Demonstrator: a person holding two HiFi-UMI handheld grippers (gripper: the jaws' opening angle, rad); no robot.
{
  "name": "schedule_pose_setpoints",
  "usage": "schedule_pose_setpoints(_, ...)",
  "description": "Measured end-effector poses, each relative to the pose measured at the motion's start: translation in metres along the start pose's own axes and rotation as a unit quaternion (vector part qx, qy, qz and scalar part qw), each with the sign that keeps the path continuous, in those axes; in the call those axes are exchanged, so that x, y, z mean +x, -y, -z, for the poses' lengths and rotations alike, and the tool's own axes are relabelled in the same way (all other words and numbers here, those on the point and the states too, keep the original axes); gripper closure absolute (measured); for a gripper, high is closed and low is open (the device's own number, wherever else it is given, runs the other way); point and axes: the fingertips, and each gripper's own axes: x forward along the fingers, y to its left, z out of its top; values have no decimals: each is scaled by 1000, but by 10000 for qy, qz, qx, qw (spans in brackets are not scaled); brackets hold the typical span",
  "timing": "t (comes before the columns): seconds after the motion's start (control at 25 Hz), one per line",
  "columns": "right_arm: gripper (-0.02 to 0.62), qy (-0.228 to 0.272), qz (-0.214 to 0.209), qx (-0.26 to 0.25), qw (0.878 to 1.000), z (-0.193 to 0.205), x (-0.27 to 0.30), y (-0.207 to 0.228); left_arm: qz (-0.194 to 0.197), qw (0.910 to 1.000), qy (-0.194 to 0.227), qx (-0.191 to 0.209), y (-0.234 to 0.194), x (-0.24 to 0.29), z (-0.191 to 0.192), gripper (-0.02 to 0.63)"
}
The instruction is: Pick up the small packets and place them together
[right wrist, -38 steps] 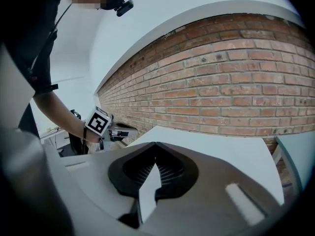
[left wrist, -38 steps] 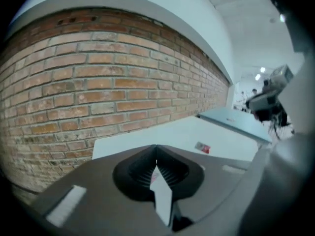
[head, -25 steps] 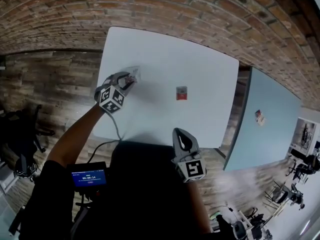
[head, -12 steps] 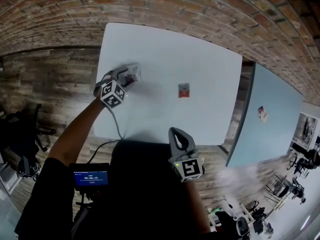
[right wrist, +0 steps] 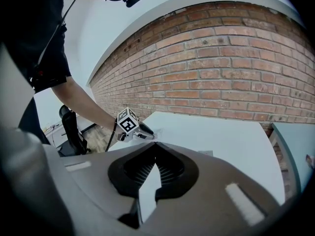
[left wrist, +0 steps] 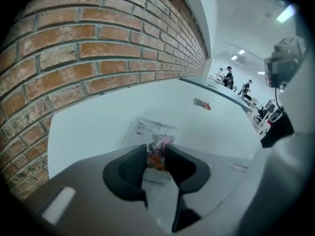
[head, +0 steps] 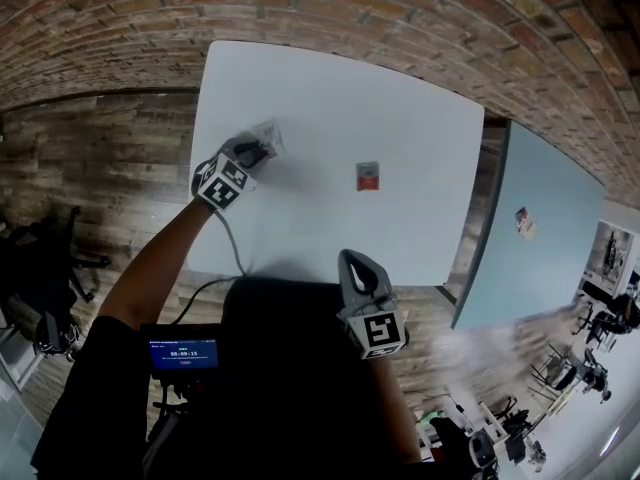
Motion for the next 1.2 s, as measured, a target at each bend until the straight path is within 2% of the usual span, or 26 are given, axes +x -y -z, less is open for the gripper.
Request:
schedule_pose_setpoints(0.12,592,44,-17,-17,10000,0,0,-3,-24,10000,36,31,5,-4,2,542)
schedule_pose_setpoints(0.2,592,64,-7,-25,10000,-1,-1,-2,-71,9998,49,150,7,-7,-1,536)
schedule_pose_setpoints(0.32,592,24,7,8,10000,2,-3,0,-77,9989,40,461,13,-8,-5,403)
schedule_pose_setpoints(0.44,592,1,-15,21,10000,3,-2,-1,-52,9981,-50,619,17,-4,-7,334)
schedule_pose_setpoints(0.68,592,-87,-1,53,9999,7,-2,-2,-120,9988,-238,419,14,7,-4,267)
schedule_pose_setpoints(0.96,592,-91,78,158,9998,9,-5,7,-53,9997,-226,111,12,7,-2,286)
schedule_pose_setpoints(1.04,592,-59,64,177,9998,7,-4,9,-23,9998,-202,-8,14,5,-2,321)
schedule_pose_setpoints(1.12,592,2,35,159,9999,4,-2,9,-38,9998,-138,-103,15,2,-3,396)
schedule_pose_setpoints(1.2,592,38,1,141,9999,2,-1,8,-44,9997,-80,-215,16,-1,-2,413)
